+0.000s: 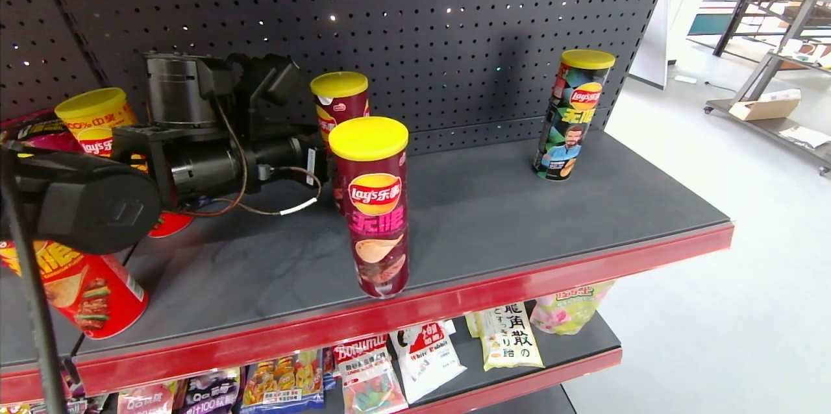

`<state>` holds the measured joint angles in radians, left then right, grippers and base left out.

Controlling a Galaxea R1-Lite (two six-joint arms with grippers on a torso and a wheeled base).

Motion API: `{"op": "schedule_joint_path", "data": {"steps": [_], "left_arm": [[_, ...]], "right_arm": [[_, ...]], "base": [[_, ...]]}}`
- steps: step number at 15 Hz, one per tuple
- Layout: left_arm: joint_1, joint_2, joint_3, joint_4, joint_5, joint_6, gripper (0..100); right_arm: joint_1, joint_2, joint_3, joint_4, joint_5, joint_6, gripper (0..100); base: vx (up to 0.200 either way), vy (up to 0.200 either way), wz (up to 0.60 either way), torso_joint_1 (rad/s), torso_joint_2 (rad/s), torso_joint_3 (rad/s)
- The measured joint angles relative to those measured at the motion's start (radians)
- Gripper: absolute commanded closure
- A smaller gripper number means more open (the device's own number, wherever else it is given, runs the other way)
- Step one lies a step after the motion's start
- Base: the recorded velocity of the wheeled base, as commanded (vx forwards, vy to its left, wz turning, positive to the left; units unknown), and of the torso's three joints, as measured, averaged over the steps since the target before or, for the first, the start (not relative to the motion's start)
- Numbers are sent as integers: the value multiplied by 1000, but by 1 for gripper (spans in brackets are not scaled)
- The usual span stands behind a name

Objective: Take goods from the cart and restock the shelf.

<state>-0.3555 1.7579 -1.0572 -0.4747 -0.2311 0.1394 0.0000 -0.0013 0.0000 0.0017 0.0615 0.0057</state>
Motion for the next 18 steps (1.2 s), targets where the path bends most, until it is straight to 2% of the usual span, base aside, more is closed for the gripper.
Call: {"op": "schedule_joint_path", "data": {"steps": [3, 6, 8, 11, 14, 18], "left_arm": [[1, -91, 100, 0, 51, 0, 0], [5, -215, 198, 2, 153, -2, 0], [6, -321, 280, 39, 180, -2, 0], [7, -494, 357, 206, 185, -11, 0], [7, -692, 393, 410, 192, -55, 0], [7, -925, 453, 553, 209, -69, 0]], "right_arm": [[0, 0, 0, 0, 0, 0, 0], [0, 0, 0, 0, 0, 0, 0], [0, 0, 0, 0, 0, 0, 0], [0, 0, 0, 0, 0, 0, 0], [0, 0, 0, 0, 0, 0, 0], [0, 0, 0, 0, 0, 0, 0]], "base": [[0, 0, 0, 0, 0, 0], [0, 0, 0, 0, 0, 0], [0, 0, 0, 0, 0, 0], [0, 0, 0, 0, 0, 0], [0, 0, 0, 0, 0, 0], [0, 0, 0, 0, 0, 0]]}}
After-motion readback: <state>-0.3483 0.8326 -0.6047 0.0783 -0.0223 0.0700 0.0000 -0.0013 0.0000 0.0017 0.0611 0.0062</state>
